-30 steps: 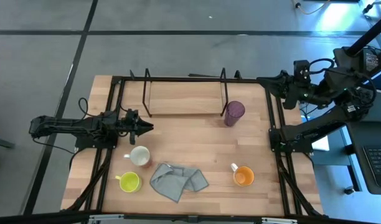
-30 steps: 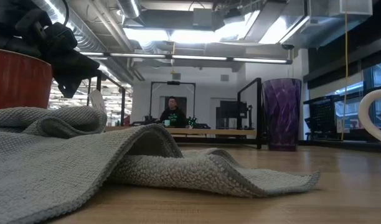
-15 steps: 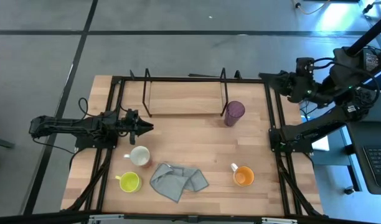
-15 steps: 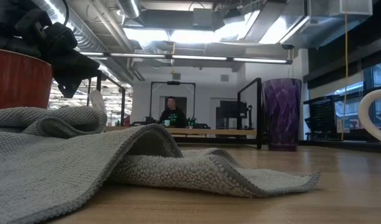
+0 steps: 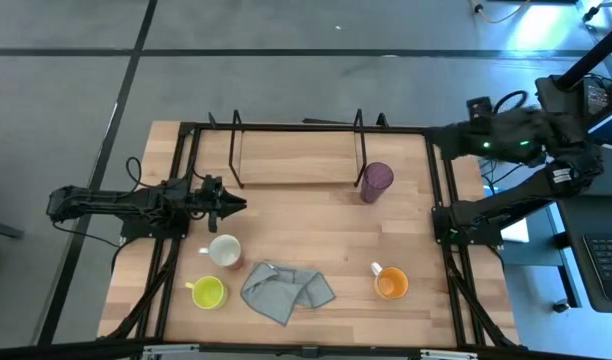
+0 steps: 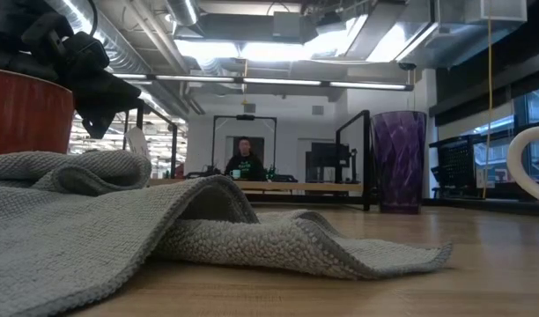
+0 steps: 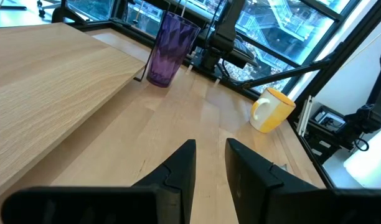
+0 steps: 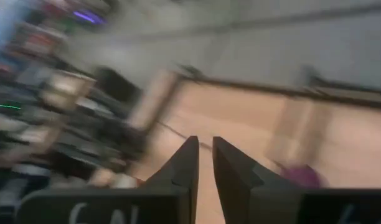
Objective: Stack small to large cups/mugs on shelf
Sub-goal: Put the violet cup on the shelf
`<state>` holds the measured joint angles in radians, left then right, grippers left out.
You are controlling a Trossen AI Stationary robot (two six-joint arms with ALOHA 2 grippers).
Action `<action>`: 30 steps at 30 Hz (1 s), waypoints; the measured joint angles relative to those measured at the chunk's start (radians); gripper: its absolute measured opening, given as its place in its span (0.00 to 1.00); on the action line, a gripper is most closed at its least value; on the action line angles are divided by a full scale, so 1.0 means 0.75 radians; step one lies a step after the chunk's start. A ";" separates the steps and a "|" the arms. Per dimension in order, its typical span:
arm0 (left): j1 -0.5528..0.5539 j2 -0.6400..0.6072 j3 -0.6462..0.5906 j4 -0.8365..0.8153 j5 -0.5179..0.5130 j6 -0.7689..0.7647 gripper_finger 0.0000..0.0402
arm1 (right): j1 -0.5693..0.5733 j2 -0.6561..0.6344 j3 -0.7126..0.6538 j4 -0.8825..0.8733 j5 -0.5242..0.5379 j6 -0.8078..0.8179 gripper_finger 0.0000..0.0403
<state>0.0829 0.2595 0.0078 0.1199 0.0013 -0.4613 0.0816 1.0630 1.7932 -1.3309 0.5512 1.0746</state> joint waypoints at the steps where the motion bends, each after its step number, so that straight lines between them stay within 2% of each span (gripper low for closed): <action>1: 0.000 0.000 0.000 0.000 0.000 0.000 0.20 | -0.011 0.022 0.019 -0.101 -0.013 0.040 0.12; 4: 0.000 0.000 0.000 0.000 0.000 0.000 0.20 | -0.037 0.088 0.042 -0.341 -0.072 0.130 0.12; 10: 0.000 0.000 -0.001 0.000 0.000 0.000 0.20 | -0.060 0.133 -0.053 -0.213 -0.323 -0.098 0.12; 15: 0.000 0.000 0.000 0.000 0.000 0.000 0.20 | -0.062 0.191 -0.088 -0.209 -0.340 -0.252 0.12; 20: 0.000 0.000 0.000 0.000 0.000 0.000 0.20 | -0.061 0.266 -0.087 -0.206 -0.338 -0.292 0.12; 26: 0.000 0.000 0.000 0.000 0.000 0.000 0.20 | -0.085 0.355 -0.098 -0.323 -0.345 -0.373 0.12; 30: 0.000 0.000 0.000 0.000 0.001 0.000 0.20 | -0.206 0.359 -0.177 -0.312 -0.471 -0.462 0.12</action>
<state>0.0828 0.2594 0.0076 0.1200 0.0017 -0.4612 -0.0727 1.3319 1.6601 -1.5647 0.1979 0.7278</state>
